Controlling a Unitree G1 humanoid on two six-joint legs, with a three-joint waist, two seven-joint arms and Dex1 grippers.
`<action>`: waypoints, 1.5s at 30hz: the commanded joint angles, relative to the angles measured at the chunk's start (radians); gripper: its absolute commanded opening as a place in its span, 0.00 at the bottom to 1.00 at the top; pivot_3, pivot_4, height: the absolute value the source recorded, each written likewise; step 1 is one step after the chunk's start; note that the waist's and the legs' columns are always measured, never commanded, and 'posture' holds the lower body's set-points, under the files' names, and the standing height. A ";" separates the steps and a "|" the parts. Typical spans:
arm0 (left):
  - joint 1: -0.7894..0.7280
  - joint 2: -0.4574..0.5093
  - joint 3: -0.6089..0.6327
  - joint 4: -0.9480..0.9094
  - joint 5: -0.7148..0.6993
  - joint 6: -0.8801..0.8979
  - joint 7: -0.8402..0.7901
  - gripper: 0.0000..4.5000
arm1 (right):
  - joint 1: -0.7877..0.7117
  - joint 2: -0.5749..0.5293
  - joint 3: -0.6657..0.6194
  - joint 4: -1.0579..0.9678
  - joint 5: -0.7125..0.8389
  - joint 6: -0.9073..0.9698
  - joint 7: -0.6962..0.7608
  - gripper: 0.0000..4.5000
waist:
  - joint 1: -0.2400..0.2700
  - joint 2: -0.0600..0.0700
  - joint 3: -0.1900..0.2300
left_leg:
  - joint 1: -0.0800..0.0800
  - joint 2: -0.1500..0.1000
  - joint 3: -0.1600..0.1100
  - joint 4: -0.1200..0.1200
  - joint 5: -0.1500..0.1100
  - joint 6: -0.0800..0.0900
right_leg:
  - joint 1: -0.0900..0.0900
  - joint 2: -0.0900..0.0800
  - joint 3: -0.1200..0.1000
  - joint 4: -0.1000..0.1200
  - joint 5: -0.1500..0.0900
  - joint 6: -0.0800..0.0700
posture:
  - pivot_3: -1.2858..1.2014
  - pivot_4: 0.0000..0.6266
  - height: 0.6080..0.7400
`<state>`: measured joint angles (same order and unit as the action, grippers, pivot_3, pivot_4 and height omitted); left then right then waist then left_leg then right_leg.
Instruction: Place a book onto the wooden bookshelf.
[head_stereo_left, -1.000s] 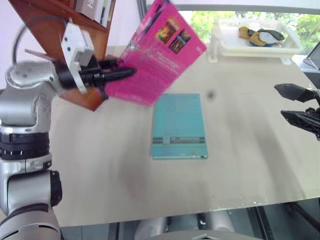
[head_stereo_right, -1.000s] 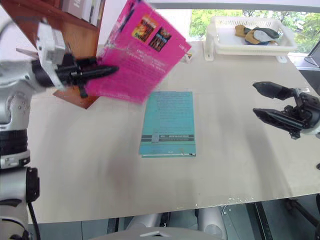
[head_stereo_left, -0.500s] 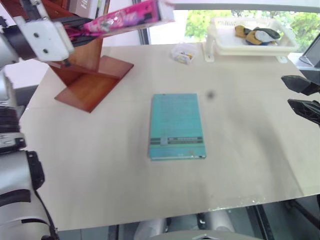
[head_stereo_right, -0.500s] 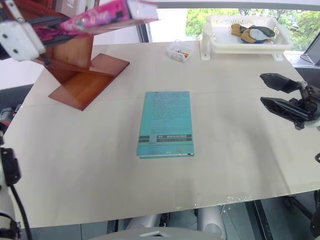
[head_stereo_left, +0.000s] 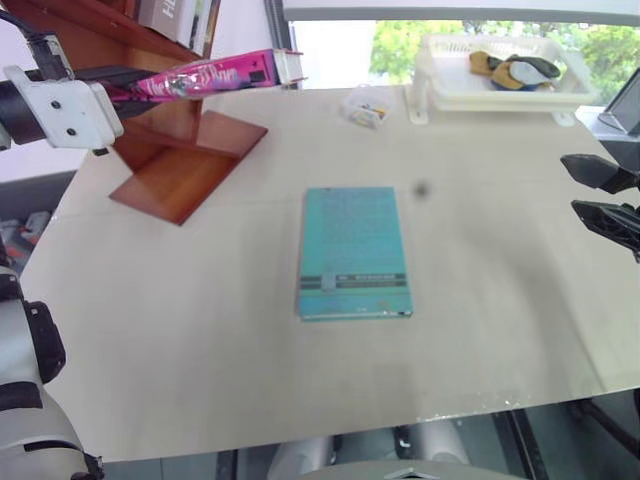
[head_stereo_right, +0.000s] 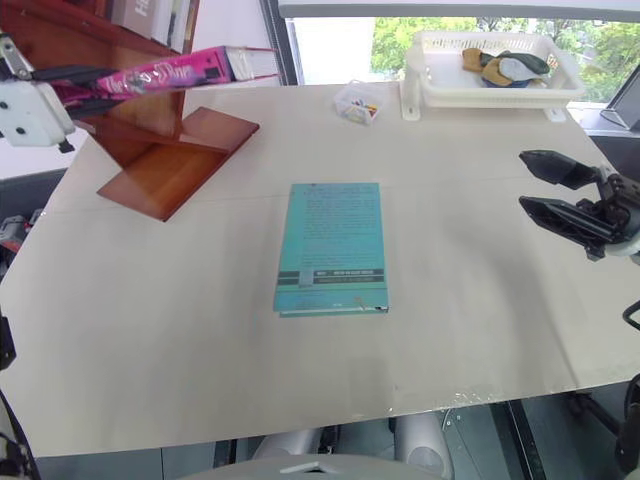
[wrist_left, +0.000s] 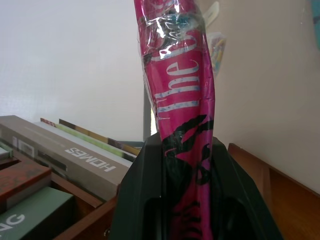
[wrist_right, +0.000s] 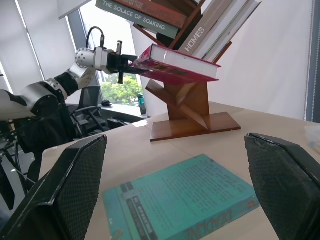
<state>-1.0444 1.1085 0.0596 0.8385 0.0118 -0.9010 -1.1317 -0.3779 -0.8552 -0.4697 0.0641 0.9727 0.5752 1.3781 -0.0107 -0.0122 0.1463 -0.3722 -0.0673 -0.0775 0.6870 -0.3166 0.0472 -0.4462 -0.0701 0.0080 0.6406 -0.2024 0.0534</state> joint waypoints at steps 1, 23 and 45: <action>-0.020 -0.022 0.046 -0.051 -0.134 0.102 -0.022 0.11 | -0.004 -0.004 -0.032 -0.011 0.006 -0.016 0.008 1.00 | -0.002 0.000 0.000 | 0.000 0.000 0.000 0.000 0.000 0.000 | 0.000 0.000 0.000 0.000 0.000 0.000 | 0.52 0.24 1.00; 0.715 -0.658 0.307 -1.033 -1.558 1.708 1.234 0.11 | 0.038 -0.012 -0.069 -0.048 0.012 -0.013 -0.019 1.00 | 0.007 0.001 -0.001 | 0.003 0.001 -0.001 0.003 0.000 0.000 | 0.001 -0.002 0.009 0.001 0.000 0.000 | 0.52 0.24 1.00; 1.014 -0.510 0.163 -1.054 -1.901 1.908 1.219 0.99 | 0.029 -0.028 -0.067 -0.057 0.009 -0.002 -0.025 1.00 | 0.023 0.008 -0.005 | 0.012 0.001 0.001 0.000 0.000 -0.001 | 0.008 -0.002 0.011 0.000 0.000 -0.001 | 0.52 0.24 1.00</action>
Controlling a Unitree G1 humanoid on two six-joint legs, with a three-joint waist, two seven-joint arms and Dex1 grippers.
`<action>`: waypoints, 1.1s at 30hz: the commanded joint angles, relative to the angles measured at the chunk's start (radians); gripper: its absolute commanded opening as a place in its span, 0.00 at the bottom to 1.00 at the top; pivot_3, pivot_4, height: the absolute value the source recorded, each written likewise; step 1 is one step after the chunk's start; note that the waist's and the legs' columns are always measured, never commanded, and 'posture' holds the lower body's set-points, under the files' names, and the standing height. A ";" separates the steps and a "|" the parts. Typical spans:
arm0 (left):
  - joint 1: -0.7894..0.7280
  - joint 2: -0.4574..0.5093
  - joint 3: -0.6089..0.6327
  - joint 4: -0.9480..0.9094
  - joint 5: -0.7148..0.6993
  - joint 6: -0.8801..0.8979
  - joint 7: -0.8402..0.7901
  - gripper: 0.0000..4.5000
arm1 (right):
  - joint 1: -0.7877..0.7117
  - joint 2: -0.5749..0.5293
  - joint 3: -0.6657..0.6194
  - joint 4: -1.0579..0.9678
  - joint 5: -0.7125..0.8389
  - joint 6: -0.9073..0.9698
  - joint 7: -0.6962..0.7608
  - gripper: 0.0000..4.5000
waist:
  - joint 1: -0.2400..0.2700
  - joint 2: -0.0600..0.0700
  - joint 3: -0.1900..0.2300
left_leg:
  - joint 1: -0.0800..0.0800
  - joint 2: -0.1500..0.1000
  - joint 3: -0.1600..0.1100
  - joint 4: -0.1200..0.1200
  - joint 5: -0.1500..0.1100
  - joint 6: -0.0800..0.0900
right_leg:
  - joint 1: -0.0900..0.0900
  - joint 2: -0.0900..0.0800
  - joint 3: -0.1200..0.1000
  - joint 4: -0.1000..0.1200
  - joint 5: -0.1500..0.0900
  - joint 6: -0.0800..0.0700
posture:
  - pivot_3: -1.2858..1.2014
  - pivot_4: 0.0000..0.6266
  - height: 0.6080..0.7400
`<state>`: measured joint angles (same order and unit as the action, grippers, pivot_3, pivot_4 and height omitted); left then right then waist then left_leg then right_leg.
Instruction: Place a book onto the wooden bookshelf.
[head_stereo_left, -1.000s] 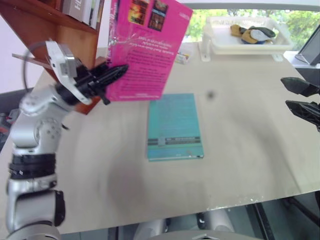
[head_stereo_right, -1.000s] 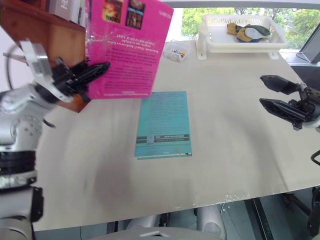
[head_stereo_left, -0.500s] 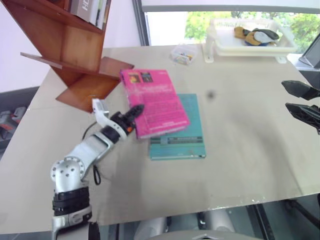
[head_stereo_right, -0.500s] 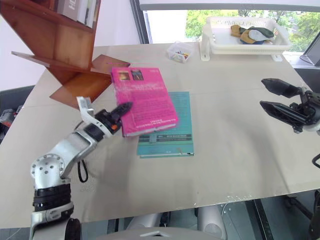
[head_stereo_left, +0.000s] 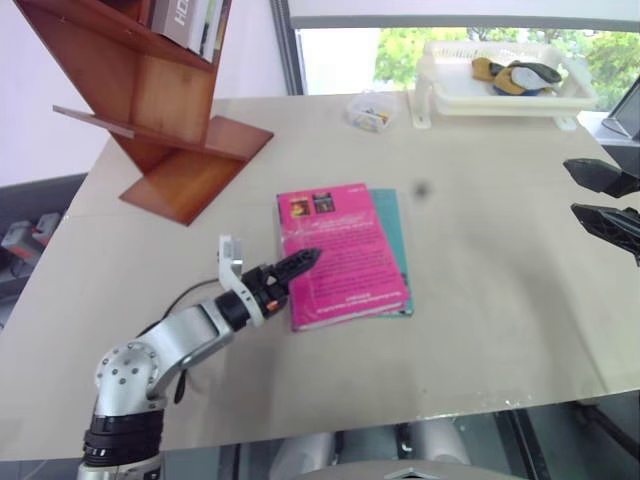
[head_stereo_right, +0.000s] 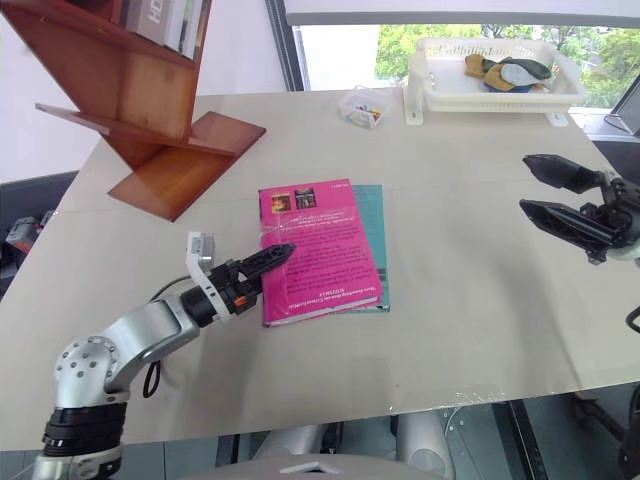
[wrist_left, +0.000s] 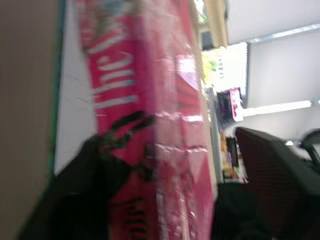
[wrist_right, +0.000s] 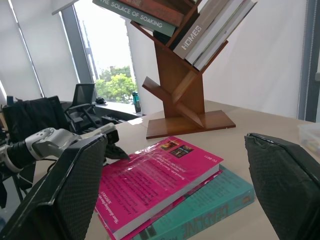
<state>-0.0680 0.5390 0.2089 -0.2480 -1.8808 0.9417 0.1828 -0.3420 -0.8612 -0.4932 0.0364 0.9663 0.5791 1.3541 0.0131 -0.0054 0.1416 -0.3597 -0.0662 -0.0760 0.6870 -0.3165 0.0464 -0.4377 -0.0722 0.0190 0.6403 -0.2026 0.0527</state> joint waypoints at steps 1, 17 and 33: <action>0.041 0.074 0.018 0.043 -0.013 0.072 -0.122 0.99 | -0.005 -0.022 -0.045 -0.031 0.016 -0.005 -0.002 1.00 | -0.001 0.002 -0.001 | 0.000 0.000 0.000 0.000 0.000 0.000 | 0.000 0.000 0.000 0.000 0.000 0.000 | 0.52 0.24 1.00; 0.098 0.230 0.041 0.159 0.093 0.228 -0.494 0.99 | 0.042 -0.017 -0.077 -0.076 0.031 0.005 -0.026 1.00 | 0.000 0.003 -0.001 | -0.001 0.000 0.000 -0.002 0.000 0.000 | 0.000 0.000 0.000 -0.002 0.000 0.000 | 0.52 0.24 1.00; -0.273 0.276 -0.227 0.489 0.644 0.380 -1.137 0.99 | 0.040 -0.029 -0.086 -0.093 0.045 0.025 -0.040 1.00 | -0.002 0.003 -0.001 | -0.002 0.000 -0.001 -0.004 0.000 0.000 | -0.001 0.000 -0.002 -0.005 0.000 0.000 | 0.52 0.24 1.00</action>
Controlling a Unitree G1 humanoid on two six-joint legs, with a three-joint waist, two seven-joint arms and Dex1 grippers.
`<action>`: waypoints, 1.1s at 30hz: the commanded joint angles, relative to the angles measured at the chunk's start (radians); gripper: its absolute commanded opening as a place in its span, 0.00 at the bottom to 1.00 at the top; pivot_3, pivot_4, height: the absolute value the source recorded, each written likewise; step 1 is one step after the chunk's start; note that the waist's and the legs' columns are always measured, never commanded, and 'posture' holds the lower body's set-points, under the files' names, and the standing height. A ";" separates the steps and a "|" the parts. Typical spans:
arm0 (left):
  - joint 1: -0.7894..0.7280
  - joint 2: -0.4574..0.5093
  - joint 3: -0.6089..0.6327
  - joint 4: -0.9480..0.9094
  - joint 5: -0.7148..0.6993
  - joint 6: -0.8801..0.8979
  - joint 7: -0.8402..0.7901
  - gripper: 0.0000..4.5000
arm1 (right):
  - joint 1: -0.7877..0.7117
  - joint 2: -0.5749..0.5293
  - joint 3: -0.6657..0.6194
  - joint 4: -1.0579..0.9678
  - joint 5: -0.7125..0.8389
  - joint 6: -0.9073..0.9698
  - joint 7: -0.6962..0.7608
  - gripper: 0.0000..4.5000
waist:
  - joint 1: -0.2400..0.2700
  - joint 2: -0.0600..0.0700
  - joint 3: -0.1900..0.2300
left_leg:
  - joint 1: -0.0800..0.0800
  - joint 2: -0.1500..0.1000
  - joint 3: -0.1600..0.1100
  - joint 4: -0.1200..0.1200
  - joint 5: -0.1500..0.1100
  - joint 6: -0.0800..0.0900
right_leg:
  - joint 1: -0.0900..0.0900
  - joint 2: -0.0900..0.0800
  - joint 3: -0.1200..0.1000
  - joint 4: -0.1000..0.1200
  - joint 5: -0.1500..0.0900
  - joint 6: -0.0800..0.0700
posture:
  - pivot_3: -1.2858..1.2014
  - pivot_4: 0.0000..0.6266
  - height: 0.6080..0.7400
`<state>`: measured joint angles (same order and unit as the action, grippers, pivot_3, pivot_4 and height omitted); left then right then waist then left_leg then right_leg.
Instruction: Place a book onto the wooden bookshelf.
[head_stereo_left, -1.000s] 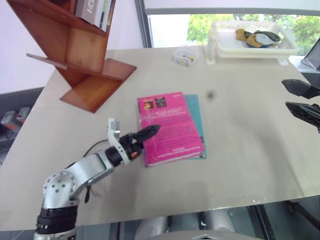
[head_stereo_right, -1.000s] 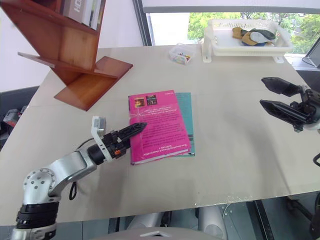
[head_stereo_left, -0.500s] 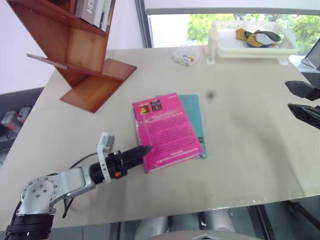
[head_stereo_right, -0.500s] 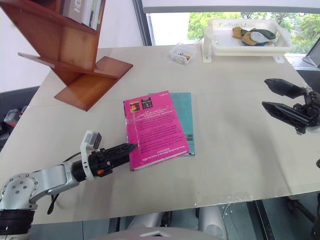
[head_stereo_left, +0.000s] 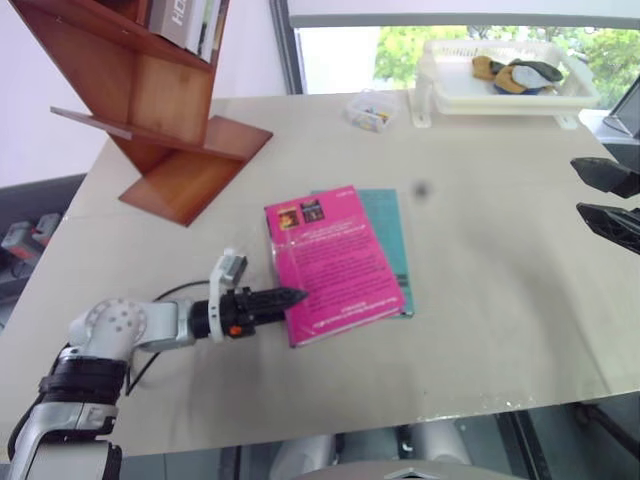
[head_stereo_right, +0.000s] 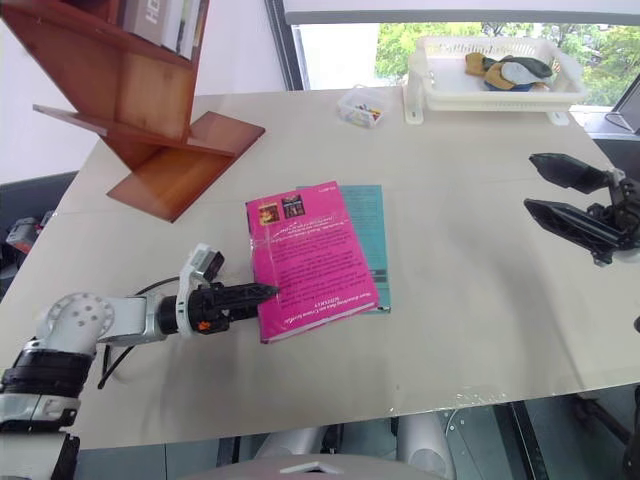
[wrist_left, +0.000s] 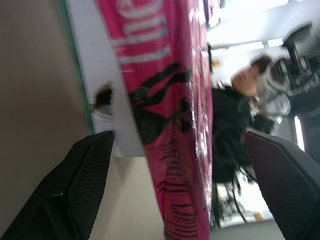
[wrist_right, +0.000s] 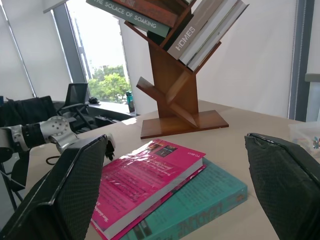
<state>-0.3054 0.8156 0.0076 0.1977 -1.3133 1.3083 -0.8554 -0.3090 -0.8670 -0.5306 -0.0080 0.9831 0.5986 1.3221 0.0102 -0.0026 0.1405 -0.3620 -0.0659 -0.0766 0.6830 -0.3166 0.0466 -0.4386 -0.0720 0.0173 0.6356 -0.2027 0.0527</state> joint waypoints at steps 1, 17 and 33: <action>-0.045 -0.001 -0.033 0.058 0.102 0.011 -0.124 0.99 | 0.013 -0.024 -0.054 -0.054 0.030 0.008 -0.010 1.00 | 0.001 0.000 0.000 | 0.000 0.000 0.000 0.000 0.000 0.000 | 0.000 0.000 0.000 0.000 0.000 0.000 | 0.52 0.24 1.00; -0.209 -0.040 -0.029 0.288 0.358 0.005 -0.366 0.99 | 0.052 -0.027 -0.079 -0.089 0.044 0.022 -0.030 1.00 | 0.001 0.000 0.000 | 0.000 0.000 -0.001 0.000 0.000 0.000 | 0.000 -0.001 -0.001 0.000 0.000 0.000 | 0.52 0.24 1.00; -0.208 -0.052 0.034 0.277 0.389 0.059 -0.457 0.04 | 0.045 -0.034 -0.074 -0.082 0.042 0.025 -0.025 1.00 | 0.001 0.000 0.000 | -0.001 0.000 -0.002 0.000 0.000 0.000 | 0.000 -0.001 -0.001 0.000 0.000 0.000 | 0.52 0.24 1.00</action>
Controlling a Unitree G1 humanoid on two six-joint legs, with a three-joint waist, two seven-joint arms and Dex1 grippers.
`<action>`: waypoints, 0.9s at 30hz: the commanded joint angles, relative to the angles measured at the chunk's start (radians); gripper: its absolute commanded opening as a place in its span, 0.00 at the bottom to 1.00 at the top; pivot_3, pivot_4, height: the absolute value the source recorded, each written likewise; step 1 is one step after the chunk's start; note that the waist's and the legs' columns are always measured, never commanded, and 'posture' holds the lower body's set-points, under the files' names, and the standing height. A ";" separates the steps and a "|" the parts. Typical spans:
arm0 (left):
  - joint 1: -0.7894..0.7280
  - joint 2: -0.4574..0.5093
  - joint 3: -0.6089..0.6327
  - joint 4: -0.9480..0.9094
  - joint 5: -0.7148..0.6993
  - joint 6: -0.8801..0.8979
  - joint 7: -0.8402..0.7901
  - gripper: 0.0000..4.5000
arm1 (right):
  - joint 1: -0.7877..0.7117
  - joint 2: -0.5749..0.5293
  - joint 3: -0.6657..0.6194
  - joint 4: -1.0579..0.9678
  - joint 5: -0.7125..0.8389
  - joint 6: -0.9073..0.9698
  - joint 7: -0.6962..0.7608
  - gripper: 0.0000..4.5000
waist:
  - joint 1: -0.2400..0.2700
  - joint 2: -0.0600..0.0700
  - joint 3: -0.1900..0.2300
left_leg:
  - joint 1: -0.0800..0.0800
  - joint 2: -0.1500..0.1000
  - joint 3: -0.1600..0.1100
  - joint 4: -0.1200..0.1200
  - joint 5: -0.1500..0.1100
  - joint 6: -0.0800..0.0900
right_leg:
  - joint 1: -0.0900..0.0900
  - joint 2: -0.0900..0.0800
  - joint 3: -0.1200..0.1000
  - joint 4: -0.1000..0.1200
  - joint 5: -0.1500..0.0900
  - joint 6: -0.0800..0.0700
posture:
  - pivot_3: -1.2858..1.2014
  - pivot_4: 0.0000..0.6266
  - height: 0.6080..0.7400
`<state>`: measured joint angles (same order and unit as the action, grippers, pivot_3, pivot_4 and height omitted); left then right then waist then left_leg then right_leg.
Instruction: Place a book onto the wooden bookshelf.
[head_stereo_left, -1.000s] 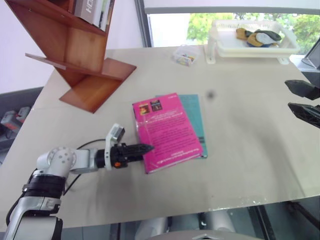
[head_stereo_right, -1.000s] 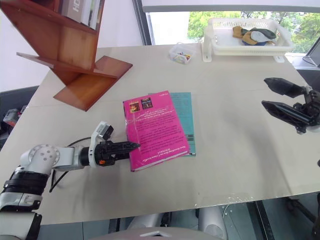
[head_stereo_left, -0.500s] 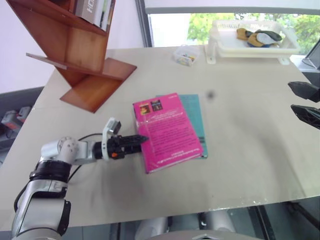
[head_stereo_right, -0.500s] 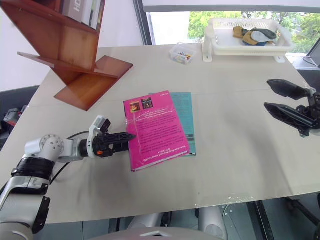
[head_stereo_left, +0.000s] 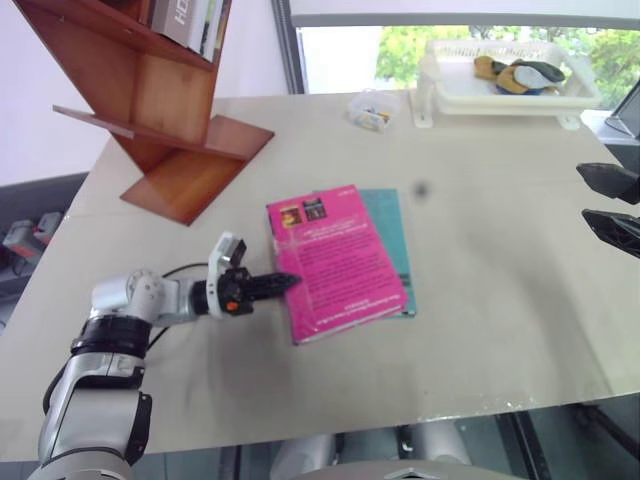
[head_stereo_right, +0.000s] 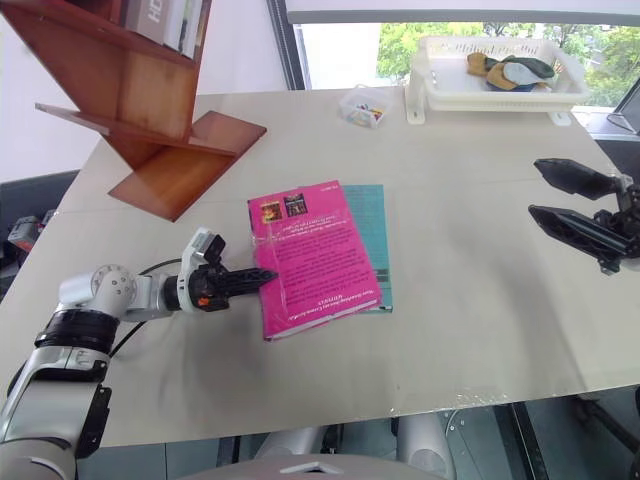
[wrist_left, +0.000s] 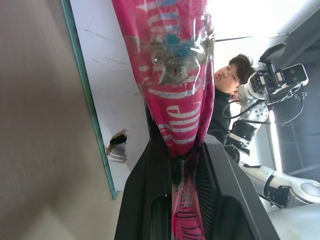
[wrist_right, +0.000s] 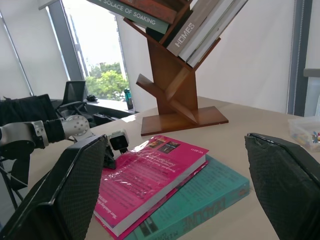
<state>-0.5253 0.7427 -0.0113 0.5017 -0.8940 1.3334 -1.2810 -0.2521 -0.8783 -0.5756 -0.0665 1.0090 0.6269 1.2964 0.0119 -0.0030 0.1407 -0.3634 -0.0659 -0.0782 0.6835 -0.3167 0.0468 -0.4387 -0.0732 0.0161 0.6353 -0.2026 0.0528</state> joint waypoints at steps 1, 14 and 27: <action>0.019 0.026 0.073 -0.043 -0.048 0.047 -0.040 0.04 | -0.012 -0.021 -0.027 -0.022 0.016 -0.004 0.001 1.00 | -0.001 0.000 0.000 | 0.000 0.000 0.000 0.000 0.000 0.000 | 0.000 0.000 0.000 0.000 0.000 0.000 | 0.52 0.24 1.00; 0.015 0.166 0.202 -0.378 0.113 -0.459 -0.140 0.04 | -0.026 -0.024 -0.020 0.007 0.006 -0.012 0.013 1.00 | 0.000 -0.002 0.002 | -0.002 0.000 0.000 -0.001 0.000 0.000 | -0.001 -0.001 0.000 -0.002 0.000 0.000 | 0.52 0.24 1.00; -0.336 0.176 0.134 -0.174 0.662 -1.599 -0.026 0.04 | -0.107 -0.017 0.023 0.093 -0.028 -0.030 0.059 1.00 | 0.001 -0.002 0.002 | -0.006 0.000 -0.001 -0.002 0.000 0.000 | -0.002 0.000 -0.004 -0.008 0.000 0.000 | 0.52 0.24 1.00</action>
<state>-0.8204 0.8967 0.1059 0.2879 -0.2797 -0.1183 -1.3306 -0.3421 -0.8788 -0.5373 0.0255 0.9727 0.6085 1.3417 0.0125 -0.0047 0.1427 -0.3701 -0.0659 -0.0797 0.6813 -0.3169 0.0469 -0.4414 -0.0729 0.0124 0.6270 -0.2023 0.0532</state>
